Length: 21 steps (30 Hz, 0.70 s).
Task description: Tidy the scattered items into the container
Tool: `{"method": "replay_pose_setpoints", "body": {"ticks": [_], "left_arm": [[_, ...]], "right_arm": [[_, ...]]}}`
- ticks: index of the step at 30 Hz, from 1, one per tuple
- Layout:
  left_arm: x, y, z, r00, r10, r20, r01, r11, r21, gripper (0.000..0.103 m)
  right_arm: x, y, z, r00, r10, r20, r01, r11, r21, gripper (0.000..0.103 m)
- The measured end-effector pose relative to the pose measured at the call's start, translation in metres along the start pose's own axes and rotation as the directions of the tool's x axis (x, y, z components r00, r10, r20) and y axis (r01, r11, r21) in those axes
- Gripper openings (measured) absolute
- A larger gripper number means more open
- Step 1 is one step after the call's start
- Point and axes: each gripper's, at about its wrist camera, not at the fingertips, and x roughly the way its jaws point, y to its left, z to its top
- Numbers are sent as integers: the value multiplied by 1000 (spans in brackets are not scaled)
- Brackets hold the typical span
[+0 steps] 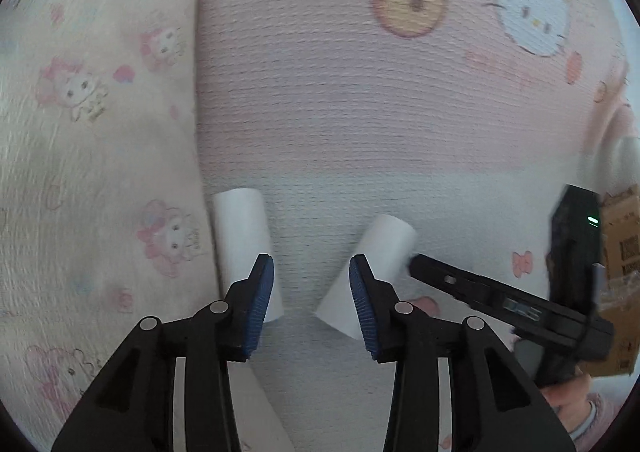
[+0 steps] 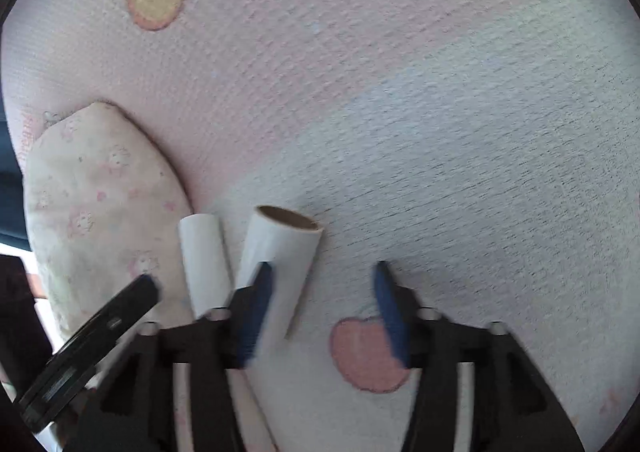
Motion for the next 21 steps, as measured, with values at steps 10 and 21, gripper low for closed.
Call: {"method": "replay_pose_setpoints", "body": {"ticks": [10, 21], "left_arm": [[37, 28, 6, 997, 33, -64, -41, 992, -120, 43], [51, -10, 12, 991, 121, -61, -122, 993, -13, 41]], "right_arm": [[25, 37, -5, 999, -33, -19, 32, 998, -52, 53], [23, 46, 1, 1000, 5, -8, -5, 995, -104, 45]]}}
